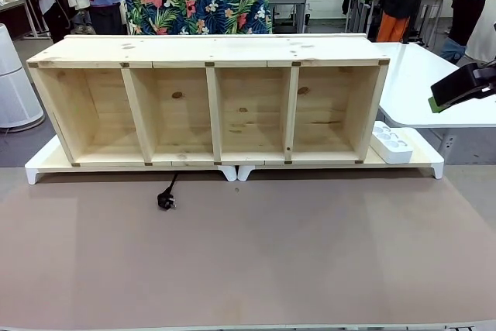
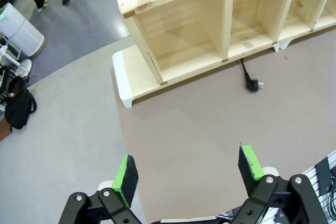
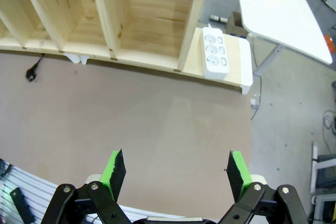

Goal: Perform cable management.
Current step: When the cord part of the Power Cable appears at the lower middle area of the table and stops, grasp the cord part of the Power Cable.

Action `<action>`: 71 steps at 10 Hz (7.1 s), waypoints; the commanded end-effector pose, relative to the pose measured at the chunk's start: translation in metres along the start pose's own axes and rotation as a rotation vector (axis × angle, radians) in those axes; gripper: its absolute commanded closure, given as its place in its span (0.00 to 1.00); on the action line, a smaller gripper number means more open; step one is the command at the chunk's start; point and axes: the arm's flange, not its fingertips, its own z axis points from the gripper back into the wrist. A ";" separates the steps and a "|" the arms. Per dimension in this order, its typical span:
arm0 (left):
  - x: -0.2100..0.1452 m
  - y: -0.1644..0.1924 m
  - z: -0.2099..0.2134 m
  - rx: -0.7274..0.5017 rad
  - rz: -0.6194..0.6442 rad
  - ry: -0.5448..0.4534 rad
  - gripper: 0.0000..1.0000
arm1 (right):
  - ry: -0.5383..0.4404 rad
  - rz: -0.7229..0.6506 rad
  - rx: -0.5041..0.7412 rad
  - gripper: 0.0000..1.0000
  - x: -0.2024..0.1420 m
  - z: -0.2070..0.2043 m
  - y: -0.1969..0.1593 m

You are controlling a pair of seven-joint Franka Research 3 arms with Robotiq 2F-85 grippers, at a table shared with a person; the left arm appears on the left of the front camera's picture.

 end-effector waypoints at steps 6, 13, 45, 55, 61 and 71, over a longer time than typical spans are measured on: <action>0.000 0.001 0.000 0.001 0.004 -0.001 0.00 | 0.001 -0.001 -0.002 0.00 0.000 0.000 -0.001; 0.000 0.001 0.000 0.001 0.004 -0.001 0.00 | 0.001 -0.001 -0.002 0.00 0.000 0.000 -0.001; 0.000 0.001 0.000 0.001 0.004 -0.001 0.00 | 0.327 -0.041 0.144 0.00 0.087 -0.212 0.354; 0.000 0.001 0.000 0.001 0.004 -0.001 0.00 | 0.413 -0.110 0.093 0.00 0.080 -0.265 0.416; 0.000 0.001 0.000 0.001 0.004 -0.001 0.00 | 0.418 -0.114 0.103 0.00 0.076 -0.262 0.413; 0.000 0.001 0.000 0.001 0.004 -0.001 0.00 | 0.486 -0.107 0.292 0.00 0.071 -0.305 0.487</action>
